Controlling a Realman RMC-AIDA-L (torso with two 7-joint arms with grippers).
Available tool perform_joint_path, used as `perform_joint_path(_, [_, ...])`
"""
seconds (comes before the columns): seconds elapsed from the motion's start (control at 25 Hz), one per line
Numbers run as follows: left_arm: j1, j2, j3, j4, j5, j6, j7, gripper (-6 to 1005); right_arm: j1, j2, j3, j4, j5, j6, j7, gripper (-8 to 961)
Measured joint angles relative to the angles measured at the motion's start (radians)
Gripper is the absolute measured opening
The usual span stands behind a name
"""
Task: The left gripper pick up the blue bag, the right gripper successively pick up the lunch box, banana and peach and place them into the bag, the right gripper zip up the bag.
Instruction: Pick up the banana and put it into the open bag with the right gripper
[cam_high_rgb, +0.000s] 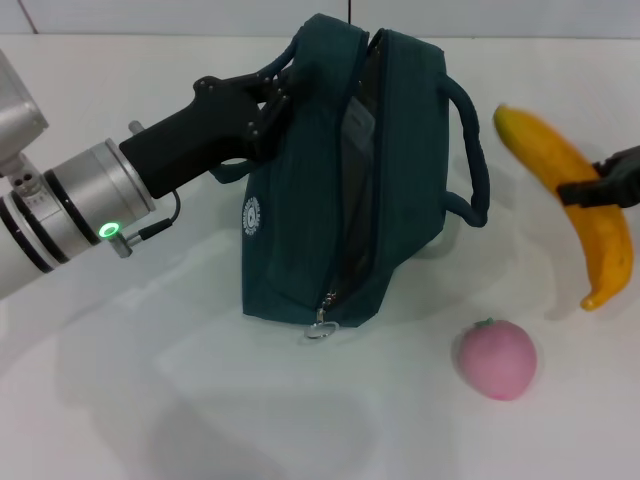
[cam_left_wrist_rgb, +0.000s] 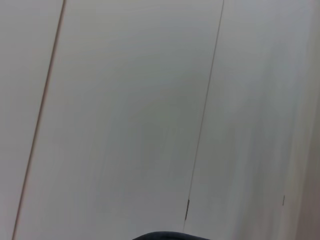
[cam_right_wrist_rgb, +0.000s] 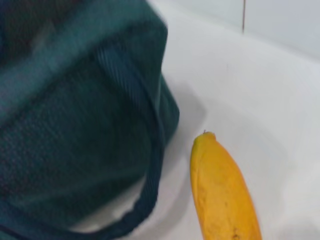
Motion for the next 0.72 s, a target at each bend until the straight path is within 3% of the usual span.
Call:
perform_joint_path(0.2, [0.012, 0.000, 0.000, 0.007, 0.000, 0.015, 0.000, 36, -0.049, 0.001, 0.193, -0.030, 0.208, -0.129, -0.161, 444])
perform_joint_path(0.36, [0.010, 0.000, 0.001, 0.007, 0.000, 0.023, 0.000, 37, -0.083, 0.000, 0.320, 0.030, 0.464, -0.216, -0.300, 458])
perform_joint_path(0.52, [0.004, 0.000, 0.004, 0.008, 0.000, 0.047, 0.000, 37, -0.088, 0.003, 0.291, 0.199, 0.729, -0.211, -0.445, 471])
perform_joint_path(0.72, [0.001, -0.001, 0.002, 0.008, 0.000, 0.072, 0.000, 37, -0.008, 0.004, 0.150, 0.424, 0.939, -0.133, -0.629, 489])
